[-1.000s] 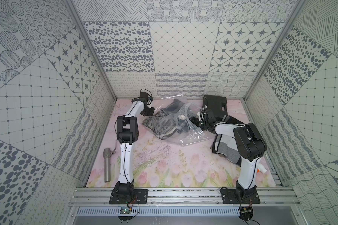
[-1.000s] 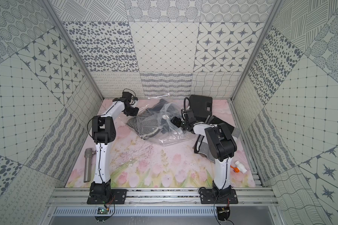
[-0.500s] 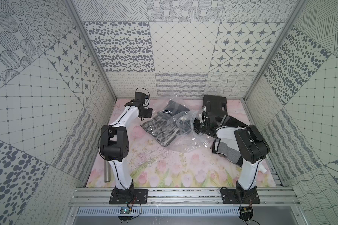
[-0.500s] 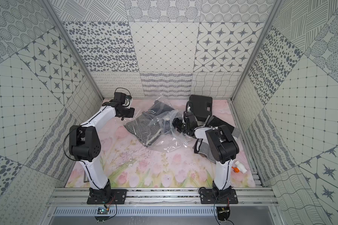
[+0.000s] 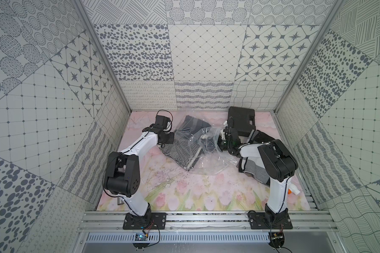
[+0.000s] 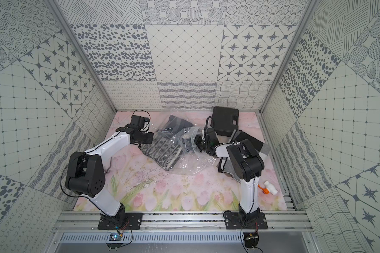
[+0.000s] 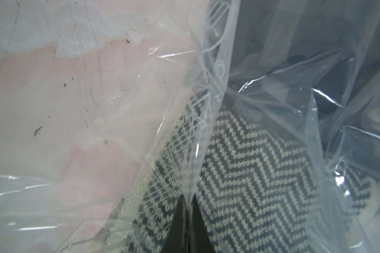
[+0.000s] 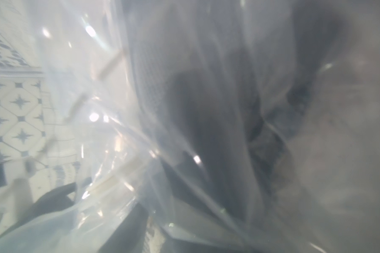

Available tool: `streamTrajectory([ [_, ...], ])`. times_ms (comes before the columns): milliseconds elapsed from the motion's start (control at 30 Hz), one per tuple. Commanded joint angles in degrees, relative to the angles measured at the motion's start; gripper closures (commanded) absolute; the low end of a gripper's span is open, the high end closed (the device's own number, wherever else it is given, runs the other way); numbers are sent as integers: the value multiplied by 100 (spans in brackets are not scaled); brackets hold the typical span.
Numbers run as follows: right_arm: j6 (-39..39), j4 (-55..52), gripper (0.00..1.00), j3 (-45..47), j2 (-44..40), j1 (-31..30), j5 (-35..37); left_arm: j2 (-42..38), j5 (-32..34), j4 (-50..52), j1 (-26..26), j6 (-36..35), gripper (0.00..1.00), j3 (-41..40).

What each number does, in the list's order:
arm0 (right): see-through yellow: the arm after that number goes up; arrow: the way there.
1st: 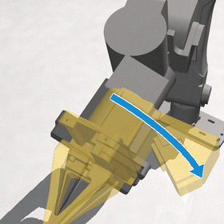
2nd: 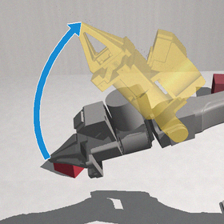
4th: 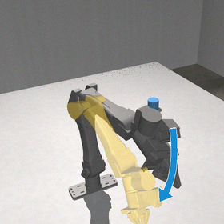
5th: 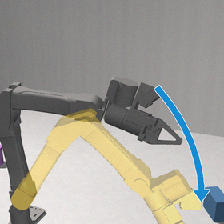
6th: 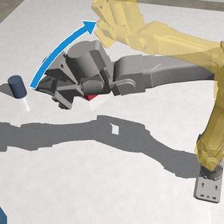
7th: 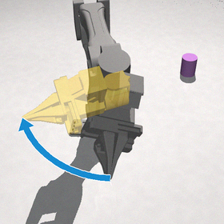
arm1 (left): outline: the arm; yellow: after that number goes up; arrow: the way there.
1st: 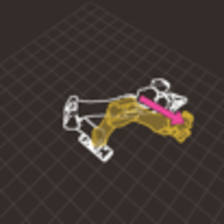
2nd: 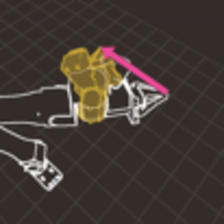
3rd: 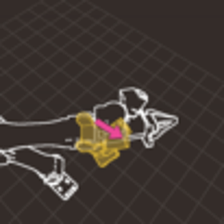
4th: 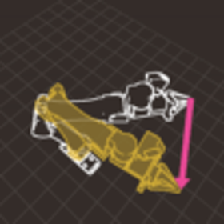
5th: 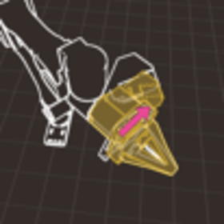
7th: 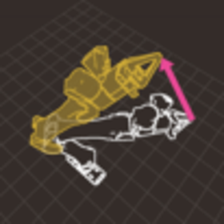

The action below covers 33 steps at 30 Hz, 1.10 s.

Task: Take the blanket out of the vacuum bag
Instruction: Take out the blanket from the vacuum bag.

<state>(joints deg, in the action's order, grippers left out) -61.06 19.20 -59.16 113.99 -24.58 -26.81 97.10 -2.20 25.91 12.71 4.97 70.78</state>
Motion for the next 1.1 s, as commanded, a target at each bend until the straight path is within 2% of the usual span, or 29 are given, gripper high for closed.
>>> streamTrajectory([
  [0, -12, -534, 53, -154, 329, -73, 64, -86, -136, -271, 51, 171, 100, -39],
  [33, -25, -504, 55, -143, 371, -73, 51, -86, -151, -264, 56, 171, 100, -30],
  [133, -47, -450, 69, -161, 475, -142, 111, -109, -199, -262, 68, 194, 100, -21],
  [167, -82, -412, 79, -212, 543, -152, 69, -120, -191, -249, 77, 178, 100, -23],
  [267, -260, -81, 100, -264, 655, -153, -71, -119, -112, -254, 85, 149, 100, -38],
  [533, -354, 136, 100, -186, -168, -11, -269, 377, -77, -587, 88, 470, 100, 61],
  [833, -993, -42, 100, 436, -1743, -2, -190, 971, 669, -1326, 95, 1006, 100, 243],
  [933, -1415, 49, 100, 814, -2121, -26, -143, 1097, 922, -1563, 101, 1136, 100, 286],
  [1067, -2521, 1250, 100, 1550, -2385, -124, 68, 1222, 1255, -1738, 132, 1182, 100, 371],
])
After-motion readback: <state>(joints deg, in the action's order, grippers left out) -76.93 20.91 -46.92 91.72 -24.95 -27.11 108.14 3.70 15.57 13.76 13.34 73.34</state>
